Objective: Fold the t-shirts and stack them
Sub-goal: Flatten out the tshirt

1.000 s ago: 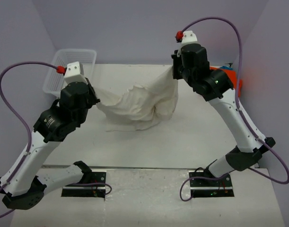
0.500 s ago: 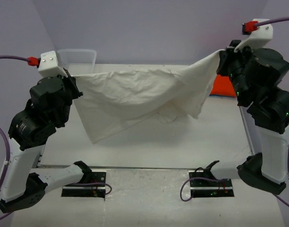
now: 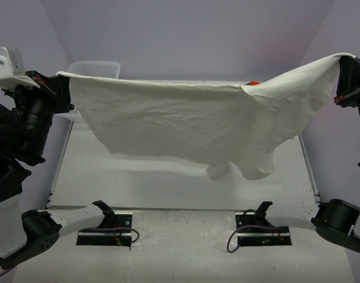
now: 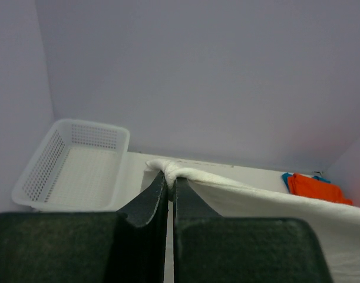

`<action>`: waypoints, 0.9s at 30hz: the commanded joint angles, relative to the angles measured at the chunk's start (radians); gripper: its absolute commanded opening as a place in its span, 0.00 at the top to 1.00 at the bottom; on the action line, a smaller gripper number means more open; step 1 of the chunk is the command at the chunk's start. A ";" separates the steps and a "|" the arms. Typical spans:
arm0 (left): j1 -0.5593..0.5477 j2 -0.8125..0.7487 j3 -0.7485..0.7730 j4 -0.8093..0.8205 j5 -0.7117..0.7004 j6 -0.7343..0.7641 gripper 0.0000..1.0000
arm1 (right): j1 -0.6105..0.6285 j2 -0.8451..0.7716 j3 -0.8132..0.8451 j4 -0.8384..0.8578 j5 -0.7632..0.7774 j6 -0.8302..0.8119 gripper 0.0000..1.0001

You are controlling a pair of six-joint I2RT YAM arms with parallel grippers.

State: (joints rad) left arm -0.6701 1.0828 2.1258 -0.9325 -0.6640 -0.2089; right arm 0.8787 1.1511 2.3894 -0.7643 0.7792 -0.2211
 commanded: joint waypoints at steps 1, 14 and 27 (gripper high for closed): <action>0.001 0.020 0.075 0.015 0.049 0.069 1.00 | 0.049 0.024 0.022 0.120 0.072 -0.145 1.00; 0.001 0.039 -0.022 0.072 -0.026 0.126 1.00 | 0.258 0.062 -0.068 0.480 0.203 -0.482 1.00; 0.469 0.210 -0.379 0.304 0.345 0.014 1.00 | -0.354 0.289 -0.041 0.114 -0.249 0.018 1.00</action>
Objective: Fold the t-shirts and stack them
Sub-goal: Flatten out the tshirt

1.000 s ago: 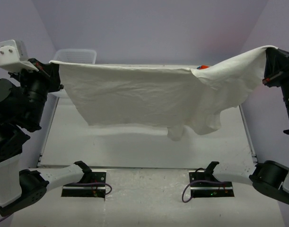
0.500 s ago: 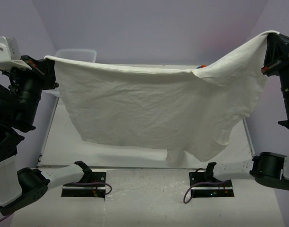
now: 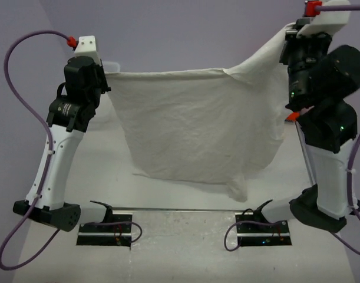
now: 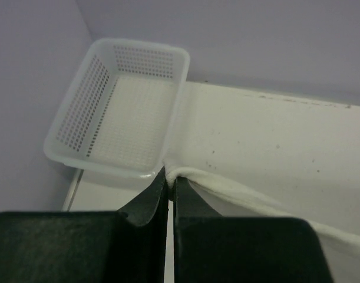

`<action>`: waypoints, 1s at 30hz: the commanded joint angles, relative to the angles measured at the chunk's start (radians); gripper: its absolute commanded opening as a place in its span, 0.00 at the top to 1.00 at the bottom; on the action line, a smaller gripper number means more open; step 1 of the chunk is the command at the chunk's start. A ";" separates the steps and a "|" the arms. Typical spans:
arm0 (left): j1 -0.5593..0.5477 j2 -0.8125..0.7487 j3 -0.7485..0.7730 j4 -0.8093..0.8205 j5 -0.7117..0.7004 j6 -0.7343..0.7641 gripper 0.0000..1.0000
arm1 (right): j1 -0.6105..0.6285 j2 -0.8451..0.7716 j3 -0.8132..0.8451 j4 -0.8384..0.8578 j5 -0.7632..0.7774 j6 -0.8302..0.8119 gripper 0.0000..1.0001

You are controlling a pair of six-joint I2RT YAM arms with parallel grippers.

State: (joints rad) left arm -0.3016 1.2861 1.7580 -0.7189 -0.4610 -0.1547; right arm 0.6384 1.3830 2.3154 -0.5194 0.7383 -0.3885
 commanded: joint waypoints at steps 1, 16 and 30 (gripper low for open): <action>0.123 0.043 -0.009 0.095 0.146 -0.040 1.00 | -0.147 0.097 0.032 -0.145 -0.238 0.209 1.00; 0.289 0.302 0.169 0.180 0.372 -0.034 1.00 | -0.359 0.373 0.214 -0.237 -0.425 0.266 1.00; 0.288 -0.106 0.137 0.125 0.533 -0.060 1.00 | -0.062 -0.106 -0.048 -0.154 -0.193 0.120 1.00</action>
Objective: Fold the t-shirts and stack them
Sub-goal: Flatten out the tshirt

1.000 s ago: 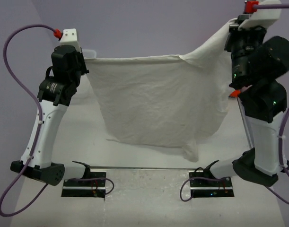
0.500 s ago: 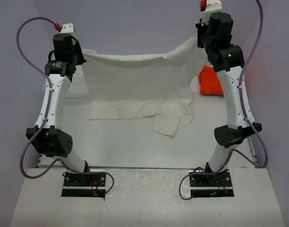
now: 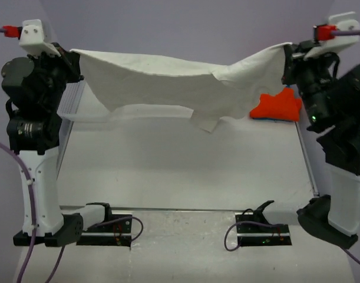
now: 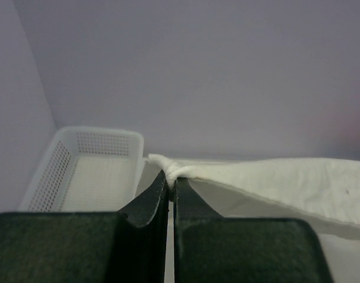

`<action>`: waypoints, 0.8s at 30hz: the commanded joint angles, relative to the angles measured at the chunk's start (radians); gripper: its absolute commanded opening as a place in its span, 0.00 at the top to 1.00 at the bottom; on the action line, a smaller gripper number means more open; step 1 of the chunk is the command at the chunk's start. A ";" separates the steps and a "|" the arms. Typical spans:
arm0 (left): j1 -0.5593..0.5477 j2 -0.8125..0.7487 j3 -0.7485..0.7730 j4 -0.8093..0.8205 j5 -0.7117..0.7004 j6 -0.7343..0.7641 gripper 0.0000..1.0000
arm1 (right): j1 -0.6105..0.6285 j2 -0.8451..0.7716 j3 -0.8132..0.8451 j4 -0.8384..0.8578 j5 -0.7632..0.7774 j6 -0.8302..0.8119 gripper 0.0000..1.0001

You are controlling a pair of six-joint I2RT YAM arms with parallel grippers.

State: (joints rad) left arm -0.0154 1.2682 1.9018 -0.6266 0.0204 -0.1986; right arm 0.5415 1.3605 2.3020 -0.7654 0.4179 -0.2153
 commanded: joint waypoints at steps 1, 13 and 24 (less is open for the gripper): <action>0.002 -0.110 -0.018 0.041 0.067 -0.019 1.00 | 0.085 -0.130 -0.053 0.101 0.154 -0.071 1.00; 0.002 -0.193 0.006 0.015 0.090 -0.041 1.00 | 0.454 -0.153 -0.042 0.253 0.443 -0.289 1.00; 0.002 -0.017 0.335 -0.042 0.098 -0.050 1.00 | 0.593 -0.003 0.113 0.579 0.558 -0.677 1.00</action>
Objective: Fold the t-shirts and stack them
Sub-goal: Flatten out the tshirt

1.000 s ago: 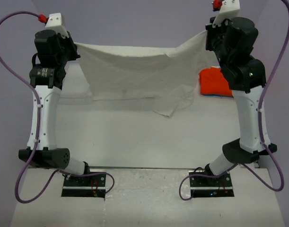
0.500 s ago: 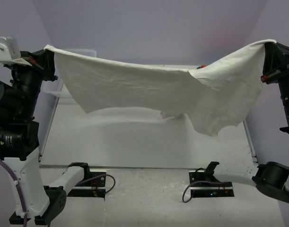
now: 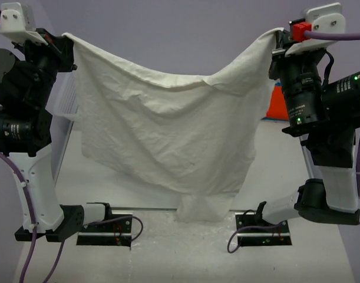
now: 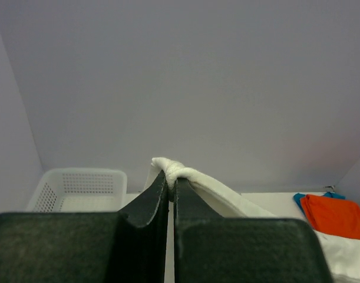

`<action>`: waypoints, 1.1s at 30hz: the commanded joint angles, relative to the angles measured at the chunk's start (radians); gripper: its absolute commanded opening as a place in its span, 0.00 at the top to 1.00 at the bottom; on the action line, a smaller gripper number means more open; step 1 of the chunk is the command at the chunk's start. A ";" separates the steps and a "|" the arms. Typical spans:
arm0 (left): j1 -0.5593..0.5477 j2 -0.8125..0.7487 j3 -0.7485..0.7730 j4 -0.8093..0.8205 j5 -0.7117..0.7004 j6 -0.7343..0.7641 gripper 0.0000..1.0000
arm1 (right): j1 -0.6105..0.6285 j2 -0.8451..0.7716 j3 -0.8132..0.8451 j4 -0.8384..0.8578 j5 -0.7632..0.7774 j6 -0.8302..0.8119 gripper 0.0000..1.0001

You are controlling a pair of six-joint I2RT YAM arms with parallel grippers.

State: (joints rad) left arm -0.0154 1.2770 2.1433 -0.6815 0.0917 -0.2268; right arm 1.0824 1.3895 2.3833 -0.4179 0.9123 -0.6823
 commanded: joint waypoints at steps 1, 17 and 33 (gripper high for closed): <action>0.002 -0.030 0.104 0.014 0.029 -0.026 1.00 | 0.072 -0.030 0.030 0.273 0.074 -0.255 1.00; 0.002 -0.117 -0.014 0.037 0.106 -0.043 1.00 | 0.132 -0.144 -0.218 0.338 0.001 -0.136 1.00; 0.003 0.407 0.144 0.264 -0.070 0.152 1.00 | -0.769 0.414 0.266 -0.045 -0.759 0.437 1.00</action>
State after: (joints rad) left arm -0.0154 1.6279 2.0800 -0.5163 0.0563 -0.1383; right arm 0.3450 1.7550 2.5687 -0.4419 0.2829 -0.3122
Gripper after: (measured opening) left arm 0.012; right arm 0.003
